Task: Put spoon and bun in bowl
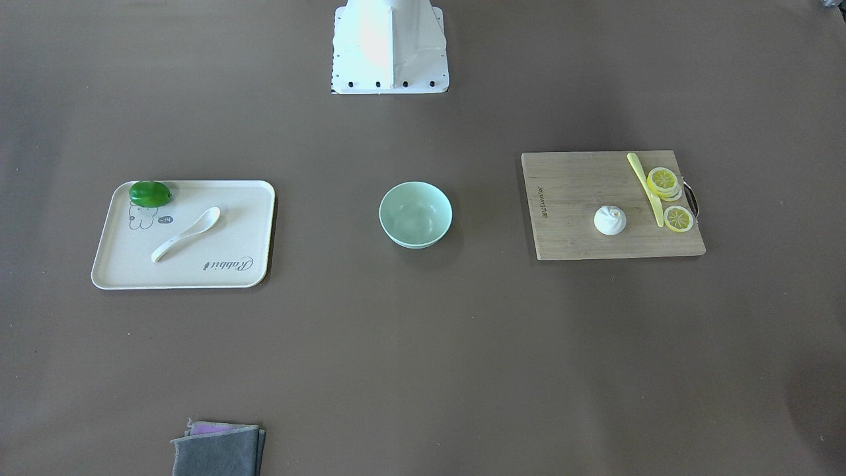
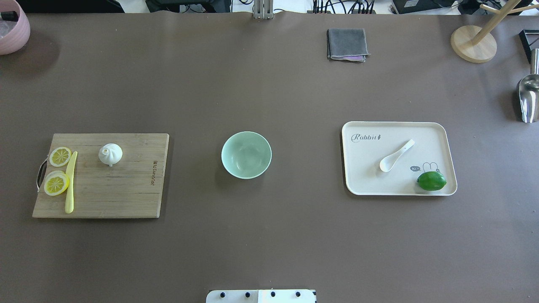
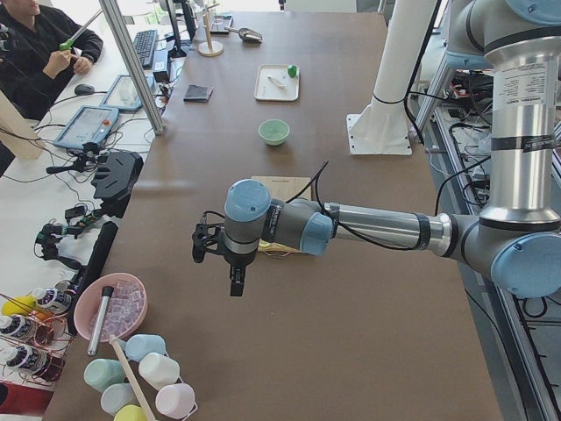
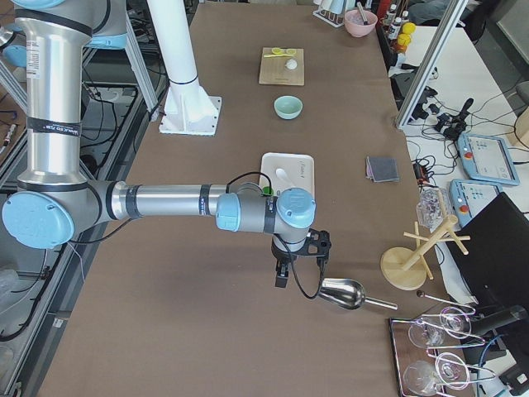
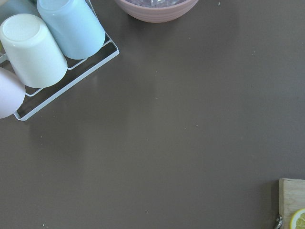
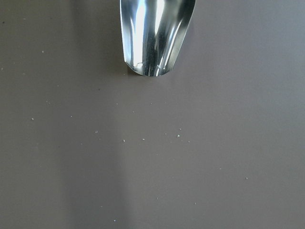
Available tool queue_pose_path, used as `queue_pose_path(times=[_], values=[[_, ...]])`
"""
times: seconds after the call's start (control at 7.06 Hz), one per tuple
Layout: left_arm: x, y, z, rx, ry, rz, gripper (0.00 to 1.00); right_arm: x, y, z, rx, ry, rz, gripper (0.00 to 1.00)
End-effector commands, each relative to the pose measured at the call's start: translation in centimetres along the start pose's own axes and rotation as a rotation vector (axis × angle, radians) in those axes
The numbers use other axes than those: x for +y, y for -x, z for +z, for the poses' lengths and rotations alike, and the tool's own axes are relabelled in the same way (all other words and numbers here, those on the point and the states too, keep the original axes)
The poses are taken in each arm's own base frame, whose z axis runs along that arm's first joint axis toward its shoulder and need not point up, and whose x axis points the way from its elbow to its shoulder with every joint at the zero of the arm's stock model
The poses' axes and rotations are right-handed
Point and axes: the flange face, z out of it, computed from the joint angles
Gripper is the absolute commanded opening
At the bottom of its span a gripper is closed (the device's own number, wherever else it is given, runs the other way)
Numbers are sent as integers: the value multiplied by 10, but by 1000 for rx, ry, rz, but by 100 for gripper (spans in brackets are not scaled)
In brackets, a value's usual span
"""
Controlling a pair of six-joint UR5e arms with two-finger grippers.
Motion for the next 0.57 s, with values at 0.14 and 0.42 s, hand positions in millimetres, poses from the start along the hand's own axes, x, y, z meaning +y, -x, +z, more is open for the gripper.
queue_pose_path(times=[0.14, 0.42], values=[[1, 1, 1, 2, 2, -2, 98, 1, -1, 1, 0, 2, 1, 100], [0, 0, 0, 0, -1, 0, 98, 1, -1, 1, 0, 2, 3, 100]])
